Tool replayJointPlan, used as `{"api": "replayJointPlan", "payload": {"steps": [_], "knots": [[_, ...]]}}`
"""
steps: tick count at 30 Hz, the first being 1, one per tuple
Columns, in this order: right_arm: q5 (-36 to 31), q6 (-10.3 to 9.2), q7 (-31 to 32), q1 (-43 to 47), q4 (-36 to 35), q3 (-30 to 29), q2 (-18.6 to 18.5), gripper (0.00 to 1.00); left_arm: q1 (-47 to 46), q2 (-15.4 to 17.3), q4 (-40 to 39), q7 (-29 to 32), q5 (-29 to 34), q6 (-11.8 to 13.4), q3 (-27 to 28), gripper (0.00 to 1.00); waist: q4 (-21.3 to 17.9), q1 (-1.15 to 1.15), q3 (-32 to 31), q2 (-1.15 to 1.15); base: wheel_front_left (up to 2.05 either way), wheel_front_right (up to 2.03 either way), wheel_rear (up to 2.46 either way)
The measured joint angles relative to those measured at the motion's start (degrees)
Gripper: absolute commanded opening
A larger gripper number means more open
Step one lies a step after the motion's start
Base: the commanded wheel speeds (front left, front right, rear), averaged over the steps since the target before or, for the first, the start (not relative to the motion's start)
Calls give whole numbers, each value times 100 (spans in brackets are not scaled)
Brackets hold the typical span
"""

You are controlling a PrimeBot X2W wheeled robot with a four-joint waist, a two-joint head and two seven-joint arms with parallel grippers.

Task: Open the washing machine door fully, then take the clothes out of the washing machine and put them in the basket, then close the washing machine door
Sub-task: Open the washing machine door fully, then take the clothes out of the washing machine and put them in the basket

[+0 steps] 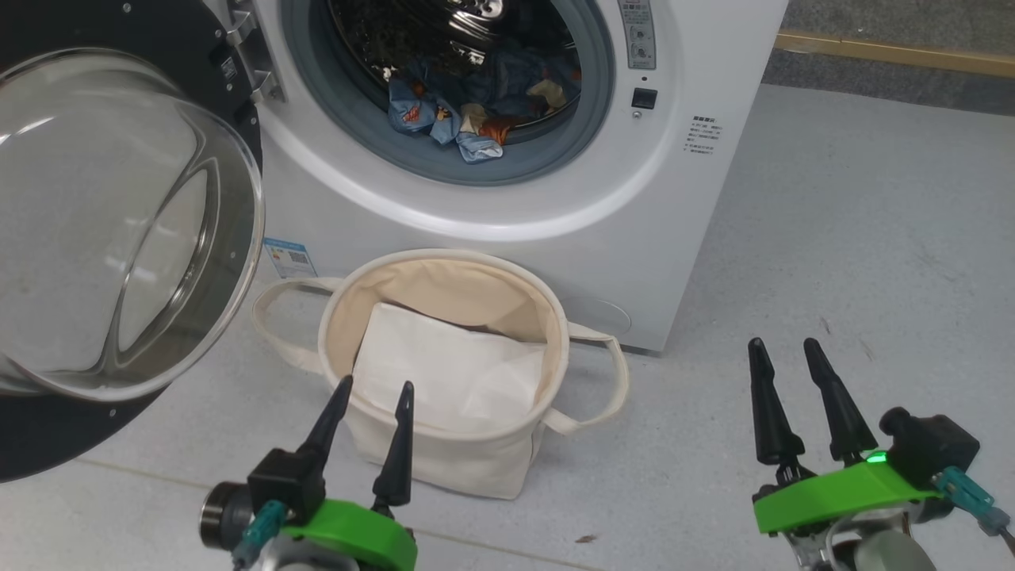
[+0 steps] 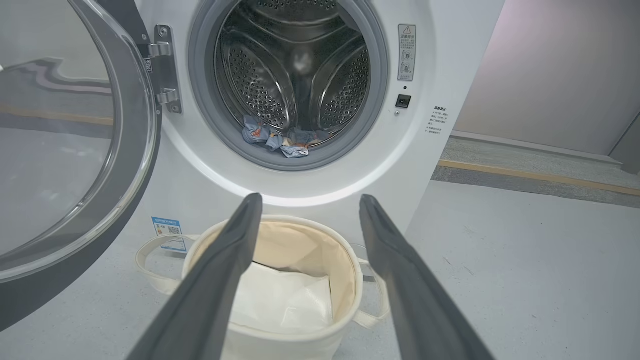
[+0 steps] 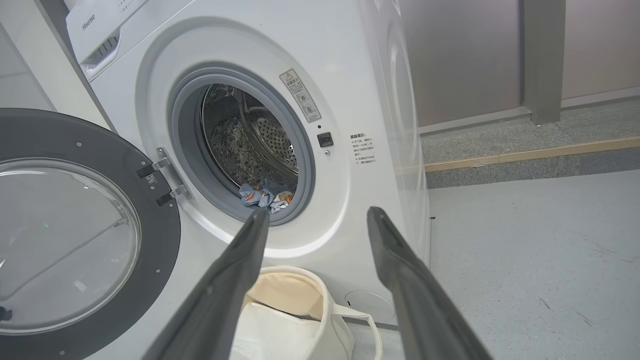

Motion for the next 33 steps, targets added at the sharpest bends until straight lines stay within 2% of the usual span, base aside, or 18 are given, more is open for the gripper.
{"api": "replayJointPlan", "payload": {"steps": [14, 20, 27, 33], "knots": [[67, 0, 1, 5, 67, -9, 0, 100, 93, -145, -2, 0, 354, -198, 303, 100, -9, 0, -48, 0, 0, 0, 0], [67, 0, 1, 8, 82, 22, 0, 100, 127, -182, 253, -1, 396, -215, 366, 100, -15, 0, -43, 0, 11, -3, -8], [68, 0, 0, 8, 83, 64, 8, 100, 125, -186, 352, -1, 502, -249, 341, 100, -20, 0, -37, 0, 109, -56, -54], [83, 0, 0, 47, 87, 77, 7, 100, 125, -252, 292, -1, 606, -248, 370, 100, -28, 0, -4, 0, 213, -148, -65]]}}
